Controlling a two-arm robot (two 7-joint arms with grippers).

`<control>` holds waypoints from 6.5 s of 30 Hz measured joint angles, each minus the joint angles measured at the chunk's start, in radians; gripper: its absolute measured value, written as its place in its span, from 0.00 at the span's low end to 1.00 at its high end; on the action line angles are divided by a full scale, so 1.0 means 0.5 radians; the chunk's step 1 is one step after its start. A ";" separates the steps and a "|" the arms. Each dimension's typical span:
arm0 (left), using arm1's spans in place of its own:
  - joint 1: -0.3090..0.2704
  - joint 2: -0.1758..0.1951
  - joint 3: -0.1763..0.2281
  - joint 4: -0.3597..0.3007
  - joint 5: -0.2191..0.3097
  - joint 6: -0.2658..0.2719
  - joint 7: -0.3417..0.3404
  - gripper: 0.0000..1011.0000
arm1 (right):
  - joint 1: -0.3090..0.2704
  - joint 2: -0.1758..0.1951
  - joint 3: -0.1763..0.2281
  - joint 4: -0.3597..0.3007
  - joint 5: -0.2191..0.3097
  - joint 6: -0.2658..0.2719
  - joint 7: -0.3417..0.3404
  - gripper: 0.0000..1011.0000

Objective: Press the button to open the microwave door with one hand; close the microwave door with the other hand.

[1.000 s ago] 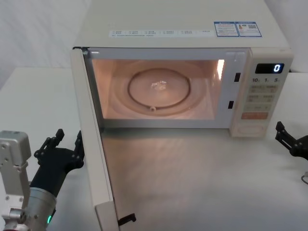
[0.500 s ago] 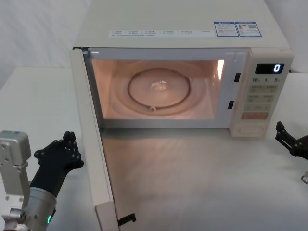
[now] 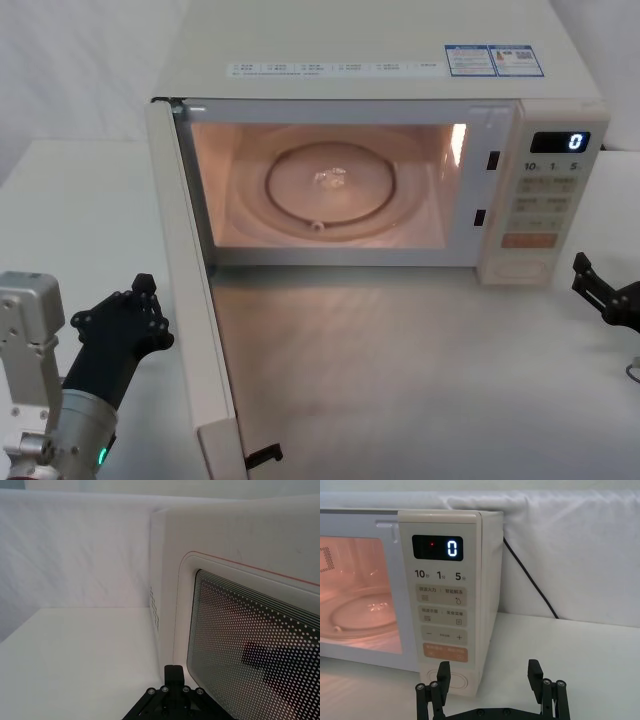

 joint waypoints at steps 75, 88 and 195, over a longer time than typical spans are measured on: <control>-0.163 0.658 -0.107 -0.400 -0.709 0.168 -1.021 0.00 | 0.000 0.000 0.000 0.000 0.000 0.000 0.000 0.99; -0.289 0.687 0.070 -0.413 -0.785 0.132 -1.084 0.00 | 0.000 0.000 0.000 0.000 0.000 0.000 0.000 0.99; -1.227 -0.132 0.773 0.438 0.076 0.470 -0.401 0.00 | 0.000 0.000 0.000 0.000 0.000 0.000 0.000 0.99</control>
